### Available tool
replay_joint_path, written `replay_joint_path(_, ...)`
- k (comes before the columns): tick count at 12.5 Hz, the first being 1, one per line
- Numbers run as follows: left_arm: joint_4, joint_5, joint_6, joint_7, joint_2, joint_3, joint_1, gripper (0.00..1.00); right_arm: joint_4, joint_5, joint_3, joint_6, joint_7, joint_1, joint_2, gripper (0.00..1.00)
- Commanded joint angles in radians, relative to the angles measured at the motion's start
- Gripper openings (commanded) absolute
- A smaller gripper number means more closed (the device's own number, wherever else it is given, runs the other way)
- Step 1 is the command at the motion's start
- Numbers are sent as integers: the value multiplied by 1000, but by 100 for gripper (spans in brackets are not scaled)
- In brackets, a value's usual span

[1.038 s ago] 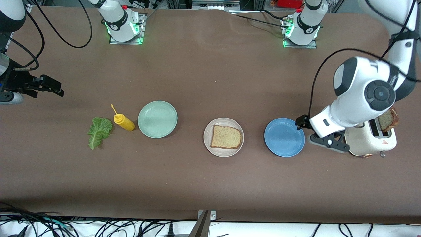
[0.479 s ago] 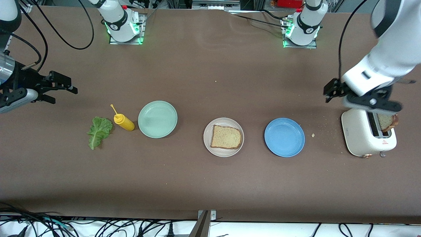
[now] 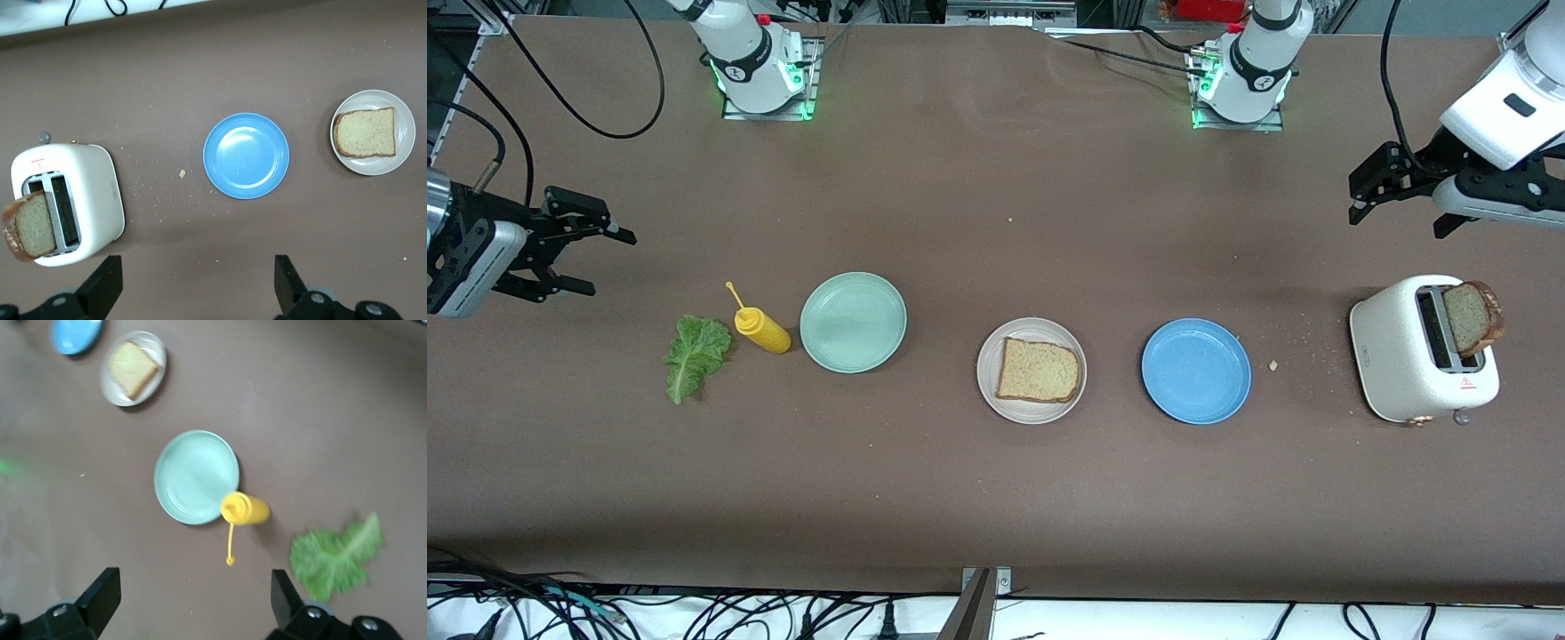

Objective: Make sandwich in beige plate with both arms
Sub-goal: 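Move the right gripper to the yellow squeeze bottle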

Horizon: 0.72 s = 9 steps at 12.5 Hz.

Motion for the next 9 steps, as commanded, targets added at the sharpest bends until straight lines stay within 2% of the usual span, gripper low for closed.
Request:
replay_joint_path(1,-63,-16,8,3,-42,90,-66,100,-56,98,0,-12,-216,-52,16,100)
replay_joint_path(5,-93,-16,11,1,-45,70,-38,100,-118,248,0,-11,-486,-90,81,100)
replay_joint_path(7,-103,-16,10,1,-48,-25,47,100,-129,300,-1,-11,-631,-103,128,100)
replay_joint_path(8,-106,-16,11,0,-52,-55,81,100,-143,314,-1,-11,-696,-113,145,100)
replay_joint_path(9,-104,-16,11,-5,-53,-54,71,100,-166,333,-1,-9,-747,-119,154,100)
